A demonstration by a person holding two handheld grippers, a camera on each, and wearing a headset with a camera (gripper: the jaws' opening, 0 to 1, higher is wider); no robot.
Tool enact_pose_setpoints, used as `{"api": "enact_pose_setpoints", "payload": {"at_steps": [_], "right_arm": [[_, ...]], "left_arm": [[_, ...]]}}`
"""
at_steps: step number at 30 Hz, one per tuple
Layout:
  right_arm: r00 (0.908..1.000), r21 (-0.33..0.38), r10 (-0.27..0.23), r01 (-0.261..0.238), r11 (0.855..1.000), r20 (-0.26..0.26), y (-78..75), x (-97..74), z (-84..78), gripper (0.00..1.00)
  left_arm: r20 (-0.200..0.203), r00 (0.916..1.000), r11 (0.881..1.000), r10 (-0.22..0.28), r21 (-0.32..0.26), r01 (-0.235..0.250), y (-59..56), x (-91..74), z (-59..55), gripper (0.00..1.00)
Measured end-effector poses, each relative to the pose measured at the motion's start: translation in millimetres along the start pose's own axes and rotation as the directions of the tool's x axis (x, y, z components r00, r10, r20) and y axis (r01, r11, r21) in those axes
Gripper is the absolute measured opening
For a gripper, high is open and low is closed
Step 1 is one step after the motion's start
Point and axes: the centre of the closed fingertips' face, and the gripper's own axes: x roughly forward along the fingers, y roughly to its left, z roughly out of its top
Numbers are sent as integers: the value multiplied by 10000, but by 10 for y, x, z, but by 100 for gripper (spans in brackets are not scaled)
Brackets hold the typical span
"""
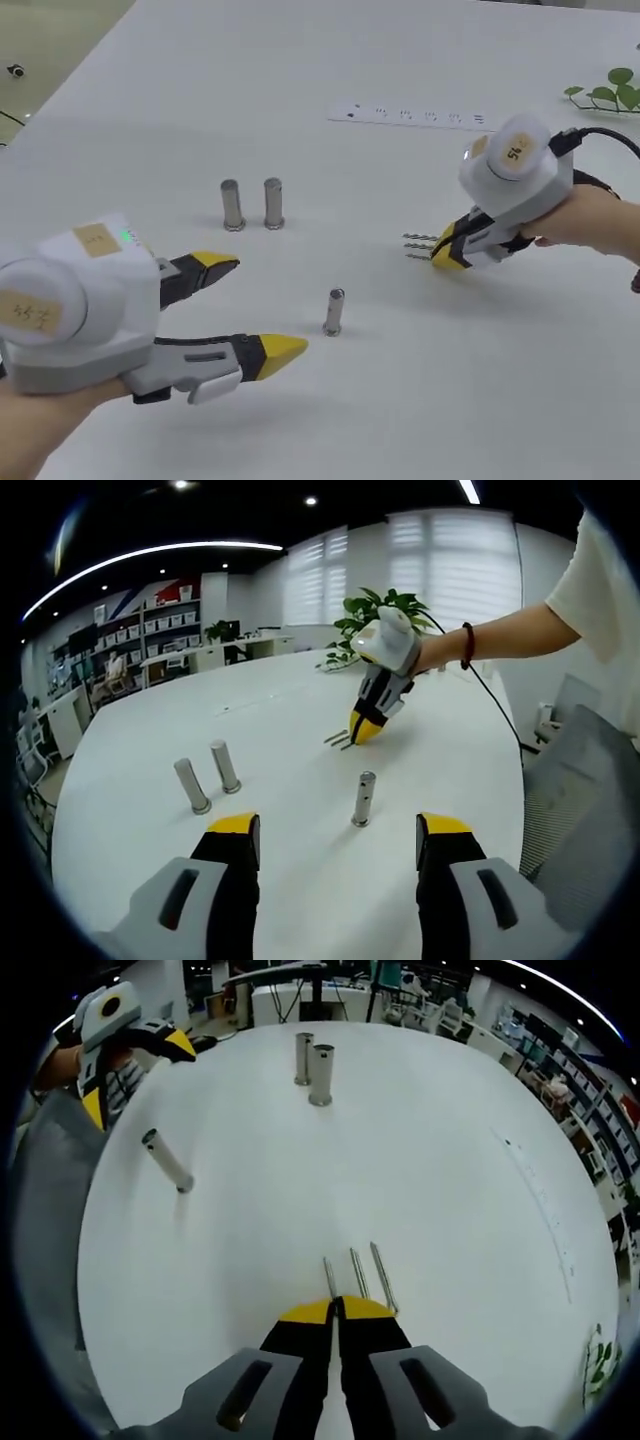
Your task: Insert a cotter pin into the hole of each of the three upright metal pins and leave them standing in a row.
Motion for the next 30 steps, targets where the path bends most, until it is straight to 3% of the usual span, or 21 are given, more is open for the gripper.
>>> {"api": "enact_pose_setpoints", "payload": {"at_steps": [1, 13, 30], "right_arm": [[9999, -338, -126, 124, 9994, -51, -10, 1, 5, 2], [9971, -809, -758, 753, 9939, -32, -8, -16, 0, 1], [9955, -1203, -938, 951, 9882, 162, 10, -102, 5, 1]], "left_arm": [[-10, 10000, 10000, 6, -5, -6, 1, 0, -2, 62], [49, 10000, 10000, 41, 5, -41, 10, -3, 37, 59], [166, 9998, 9999, 78, -118, -76, 15, -18, 76, 57]]}}
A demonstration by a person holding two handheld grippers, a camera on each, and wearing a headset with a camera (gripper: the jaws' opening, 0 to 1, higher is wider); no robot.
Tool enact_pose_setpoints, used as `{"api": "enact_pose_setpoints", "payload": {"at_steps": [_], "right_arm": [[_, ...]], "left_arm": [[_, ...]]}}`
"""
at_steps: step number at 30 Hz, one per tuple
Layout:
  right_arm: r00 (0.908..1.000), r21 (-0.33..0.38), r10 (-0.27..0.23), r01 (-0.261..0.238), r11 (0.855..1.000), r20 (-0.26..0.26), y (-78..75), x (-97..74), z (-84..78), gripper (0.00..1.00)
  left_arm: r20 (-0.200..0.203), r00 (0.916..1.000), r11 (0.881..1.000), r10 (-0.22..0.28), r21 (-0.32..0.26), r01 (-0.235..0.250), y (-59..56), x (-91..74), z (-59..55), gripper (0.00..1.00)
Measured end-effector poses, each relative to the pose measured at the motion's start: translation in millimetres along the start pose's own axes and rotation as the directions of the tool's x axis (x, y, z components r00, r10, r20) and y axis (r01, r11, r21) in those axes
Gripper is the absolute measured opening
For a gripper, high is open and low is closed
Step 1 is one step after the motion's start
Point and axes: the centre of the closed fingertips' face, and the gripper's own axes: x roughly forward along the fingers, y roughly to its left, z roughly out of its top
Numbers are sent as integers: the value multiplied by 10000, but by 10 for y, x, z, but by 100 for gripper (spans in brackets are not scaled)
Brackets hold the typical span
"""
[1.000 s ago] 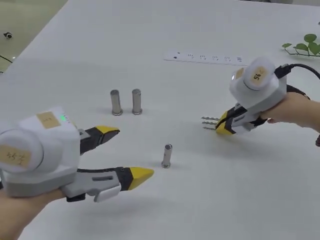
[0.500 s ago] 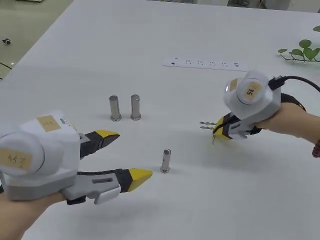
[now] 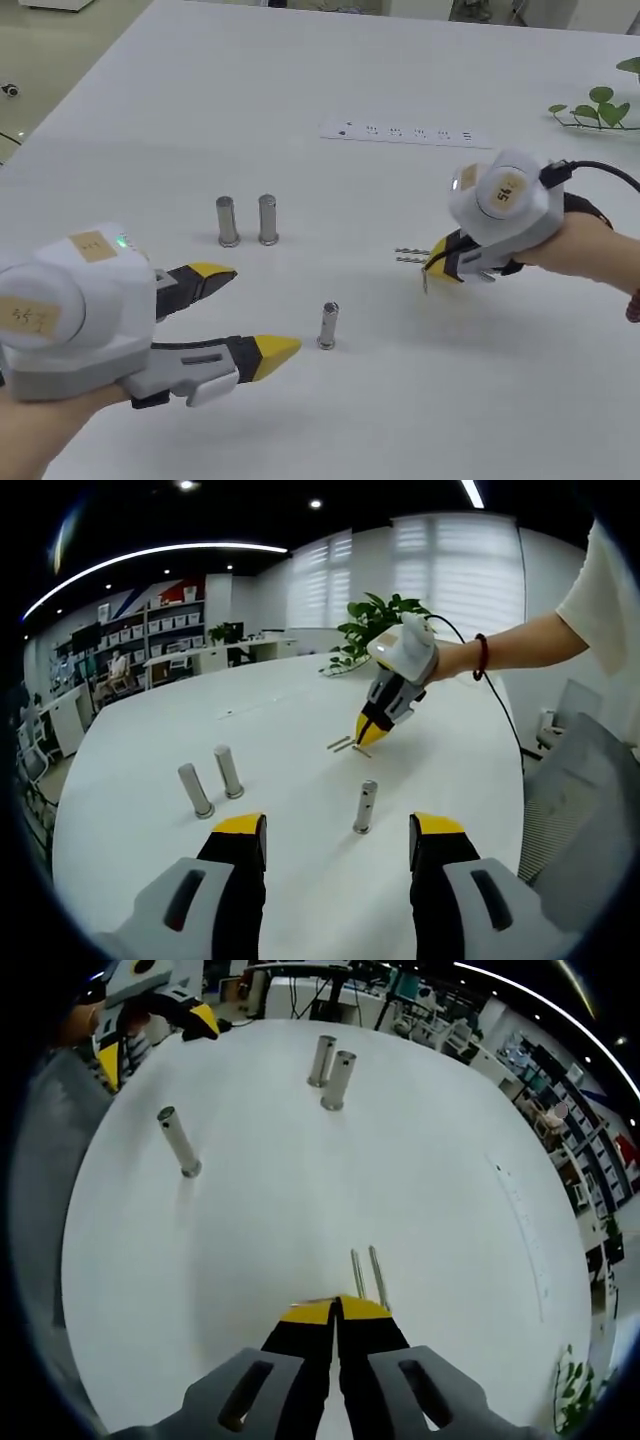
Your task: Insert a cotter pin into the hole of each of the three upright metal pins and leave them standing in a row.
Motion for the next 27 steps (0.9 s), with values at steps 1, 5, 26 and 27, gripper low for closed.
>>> {"api": "enact_pose_setpoints", "payload": {"at_steps": [1, 5, 26, 27], "right_arm": [[10000, -20, 62, -62, 10000, 70, 5, -5, 9, 1], [9998, -113, 89, -87, 9999, 183, -8, -16, 21, 2], [9959, -334, 752, -736, 9967, 495, -14, -23, -7, 12], [9958, -396, 787, -768, 9963, 470, -15, -20, -15, 12]], "left_arm": [[3, 10000, 10000, -10, 4, 10, -2, -1, 0, 57], [-1, 10000, 10000, -25, 6, 25, 1, -2, -7, 57], [-69, 10000, 10000, -9, 33, 9, 18, -4, -21, 57], [-77, 10000, 10000, 1, 31, -1, 22, -4, -23, 57]]}}
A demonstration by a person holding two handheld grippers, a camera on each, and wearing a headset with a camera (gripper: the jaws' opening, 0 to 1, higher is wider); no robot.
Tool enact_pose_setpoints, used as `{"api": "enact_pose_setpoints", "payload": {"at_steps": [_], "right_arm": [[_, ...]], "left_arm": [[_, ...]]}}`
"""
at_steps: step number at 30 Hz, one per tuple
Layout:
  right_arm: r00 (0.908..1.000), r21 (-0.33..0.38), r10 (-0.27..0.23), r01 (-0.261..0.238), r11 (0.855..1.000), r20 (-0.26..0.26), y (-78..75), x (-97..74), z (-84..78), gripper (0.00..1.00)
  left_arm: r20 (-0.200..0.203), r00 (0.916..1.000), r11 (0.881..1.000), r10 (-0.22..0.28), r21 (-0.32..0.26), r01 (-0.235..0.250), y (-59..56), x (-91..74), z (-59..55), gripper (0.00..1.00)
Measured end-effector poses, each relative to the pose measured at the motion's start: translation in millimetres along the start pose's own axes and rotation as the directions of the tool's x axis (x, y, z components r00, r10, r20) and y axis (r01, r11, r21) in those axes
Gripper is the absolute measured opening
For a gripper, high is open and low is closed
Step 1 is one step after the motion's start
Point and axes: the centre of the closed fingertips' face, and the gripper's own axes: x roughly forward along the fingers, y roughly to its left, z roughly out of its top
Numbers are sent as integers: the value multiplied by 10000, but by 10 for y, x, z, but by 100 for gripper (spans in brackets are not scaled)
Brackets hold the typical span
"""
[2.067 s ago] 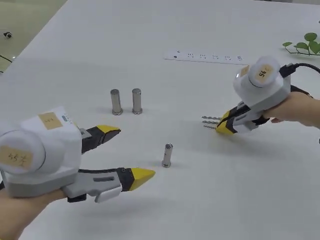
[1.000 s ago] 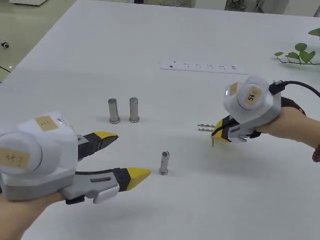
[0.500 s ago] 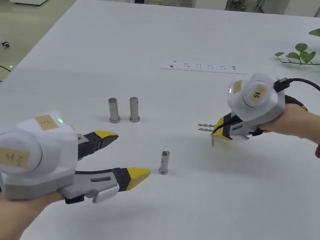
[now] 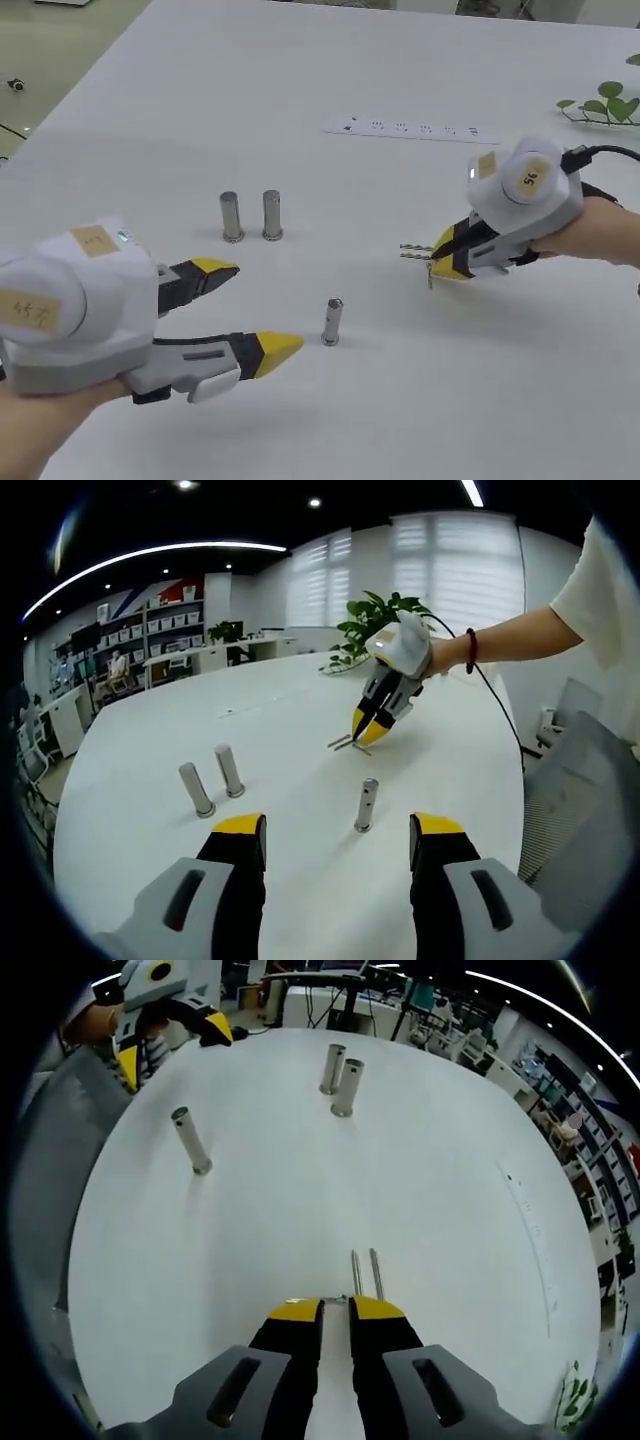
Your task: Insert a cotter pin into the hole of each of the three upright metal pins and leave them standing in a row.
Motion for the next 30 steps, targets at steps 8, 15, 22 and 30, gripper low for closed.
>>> {"api": "enact_pose_setpoints", "payload": {"at_steps": [8, 15, 22, 30], "right_arm": [[9989, -322, 457, -454, 9984, 80, 21, 35, -3, 12], [9981, -548, 619, -621, 9966, -40, -14, 61, -17, 13], [9954, -738, 955, -954, 9927, -11, 17, 82, -5, 13], [9925, -1399, 1211, -1178, 9831, 152, 64, 83, 89, 14]], "left_arm": [[7, 10000, 10000, 57, -15, -57, 30, -6, 9, 57], [29, 9999, 9999, 104, -37, -104, 39, -5, 23, 56], [-44, 9999, 9999, 152, -55, -153, 45, -20, 7, 56], [-99, 9998, 9998, 193, -99, -194, 62, -34, -9, 54]]}}
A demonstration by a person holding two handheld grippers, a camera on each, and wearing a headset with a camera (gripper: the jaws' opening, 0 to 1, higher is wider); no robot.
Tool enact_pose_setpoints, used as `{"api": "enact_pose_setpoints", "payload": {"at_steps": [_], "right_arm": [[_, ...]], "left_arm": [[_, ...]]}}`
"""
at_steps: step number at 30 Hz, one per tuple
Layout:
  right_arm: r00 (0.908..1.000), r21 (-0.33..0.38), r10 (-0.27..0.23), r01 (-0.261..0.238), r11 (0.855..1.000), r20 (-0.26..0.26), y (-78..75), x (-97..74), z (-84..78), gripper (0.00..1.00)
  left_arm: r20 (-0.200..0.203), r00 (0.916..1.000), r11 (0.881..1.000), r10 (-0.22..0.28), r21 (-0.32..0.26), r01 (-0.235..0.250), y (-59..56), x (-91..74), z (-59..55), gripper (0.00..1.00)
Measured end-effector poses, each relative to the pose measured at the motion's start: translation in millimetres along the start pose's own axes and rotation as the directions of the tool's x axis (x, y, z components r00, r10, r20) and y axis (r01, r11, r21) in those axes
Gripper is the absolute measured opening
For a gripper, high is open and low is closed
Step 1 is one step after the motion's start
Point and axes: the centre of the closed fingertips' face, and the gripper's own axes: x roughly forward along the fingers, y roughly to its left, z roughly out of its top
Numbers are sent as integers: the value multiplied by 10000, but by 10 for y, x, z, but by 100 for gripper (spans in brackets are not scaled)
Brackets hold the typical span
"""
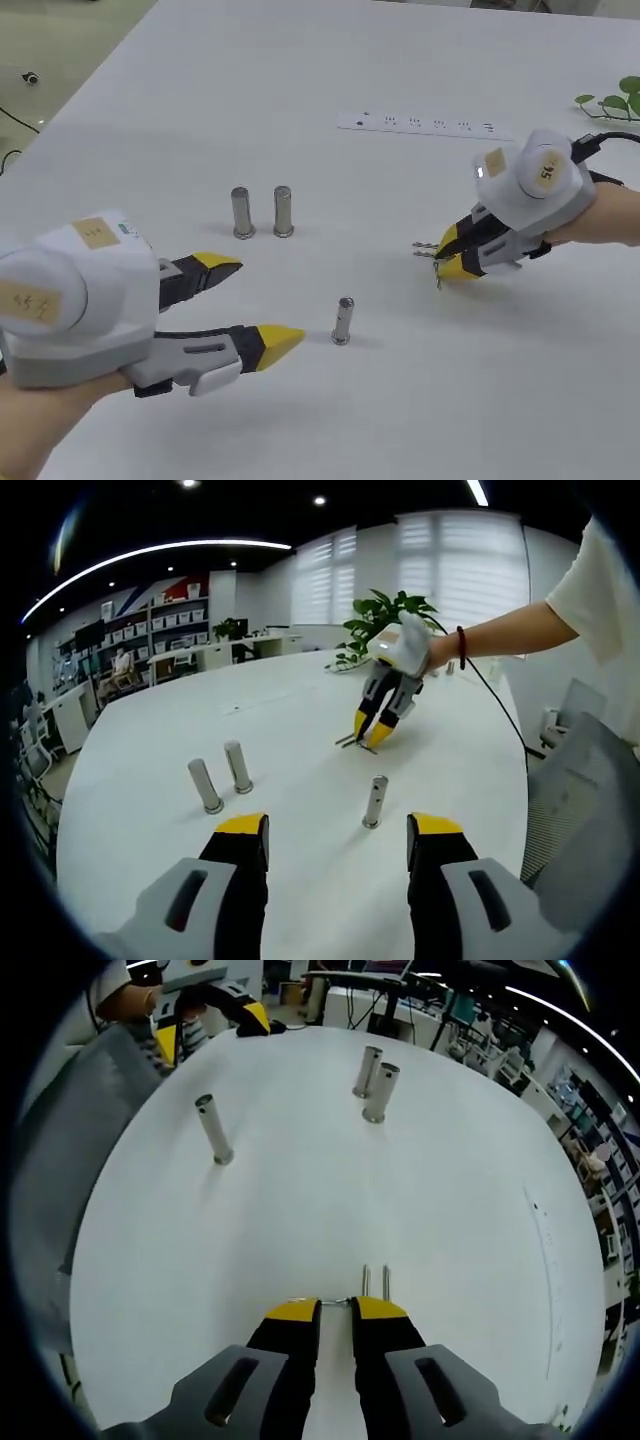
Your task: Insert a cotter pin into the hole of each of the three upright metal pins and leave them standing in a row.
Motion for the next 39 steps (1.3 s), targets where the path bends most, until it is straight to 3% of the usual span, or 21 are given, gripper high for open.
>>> {"api": "enact_pose_setpoints", "payload": {"at_steps": [10, 20, 27, 31, 35, 37, 39], "right_arm": [[9999, 6, 126, -126, 9999, -110, -9, 16, 7, 14], [9997, 951, 232, -227, 9952, -47, -15, 19, -11, 14], [9996, 1876, 283, -267, 9819, -60, 2, 18, -22, 14], [9996, 1940, 264, -241, 9807, -94, 7, 18, -19, 14], [9997, 2400, 208, -163, 9706, -162, -22, 25, -40, 14], [9996, 3044, 179, -109, 9525, -203, -15, 22, -37, 14], [9996, 3174, 161, -77, 9483, -237, -17, 19, -37, 13]], "left_arm": [[0, 10000, 10000, 22, -38, -22, 9, -8, -3, 53], [-31, 10000, 9999, 79, -89, -80, 23, -3, -11, 52], [-55, 9999, 9999, 119, -116, -119, 24, -4, -16, 51], [-34, 9999, 9999, 121, -116, -122, 20, -5, -8, 51], [-19, 9999, 9998, 144, -124, -144, 21, -8, -4, 50], [-8, 9999, 9998, 154, -127, -154, 22, -11, -2, 50], [-2, 9999, 9998, 154, -125, -154, 20, -14, -1, 50]]}}
